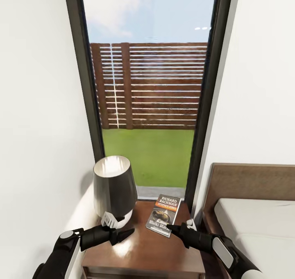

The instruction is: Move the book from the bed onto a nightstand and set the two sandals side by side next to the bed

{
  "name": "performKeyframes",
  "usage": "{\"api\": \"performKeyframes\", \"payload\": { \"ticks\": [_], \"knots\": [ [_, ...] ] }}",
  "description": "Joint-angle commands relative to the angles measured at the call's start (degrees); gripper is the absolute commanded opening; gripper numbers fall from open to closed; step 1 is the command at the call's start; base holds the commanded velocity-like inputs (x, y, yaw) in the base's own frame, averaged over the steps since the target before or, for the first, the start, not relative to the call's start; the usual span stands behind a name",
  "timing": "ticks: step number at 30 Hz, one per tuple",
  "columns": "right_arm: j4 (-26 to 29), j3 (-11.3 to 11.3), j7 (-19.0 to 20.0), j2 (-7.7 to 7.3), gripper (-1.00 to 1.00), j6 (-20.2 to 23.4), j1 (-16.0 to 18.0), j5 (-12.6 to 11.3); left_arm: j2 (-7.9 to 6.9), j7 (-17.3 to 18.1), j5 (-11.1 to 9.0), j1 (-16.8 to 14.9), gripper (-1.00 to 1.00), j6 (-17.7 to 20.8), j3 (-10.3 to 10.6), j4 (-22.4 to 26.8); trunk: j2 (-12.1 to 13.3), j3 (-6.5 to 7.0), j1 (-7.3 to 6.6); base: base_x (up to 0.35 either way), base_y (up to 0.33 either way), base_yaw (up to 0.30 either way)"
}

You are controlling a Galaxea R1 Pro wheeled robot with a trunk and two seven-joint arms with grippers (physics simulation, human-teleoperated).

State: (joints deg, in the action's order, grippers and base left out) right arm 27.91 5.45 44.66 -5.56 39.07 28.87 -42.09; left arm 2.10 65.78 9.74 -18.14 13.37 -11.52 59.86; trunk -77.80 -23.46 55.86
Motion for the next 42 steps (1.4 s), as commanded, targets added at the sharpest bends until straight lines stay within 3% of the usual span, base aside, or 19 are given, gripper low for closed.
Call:
{"api": "performKeyframes", "payload": {
  "ticks": [1, 42],
  "knots": [
    [0.0, 0.3, 0.0, -0.06, -1.0, 0.3, 0.0, -0.5, 0.09, 0.5, 0.4, -0.1, 1.0, 0.6, -0.3, 0.1, -0.5, -0.25, 0.23, 0.0, 0.0, 0.0],
    [0.0, 0.3, 0.0, -0.06, -1.0, 0.3, 0.0, -0.5, 0.09, 0.4, 0.4, -0.1, 1.0, 0.6, -0.3, 0.0, -16.9, -7.61, 9.23, 0.0, 0.0, 0.0]
  ]
}}
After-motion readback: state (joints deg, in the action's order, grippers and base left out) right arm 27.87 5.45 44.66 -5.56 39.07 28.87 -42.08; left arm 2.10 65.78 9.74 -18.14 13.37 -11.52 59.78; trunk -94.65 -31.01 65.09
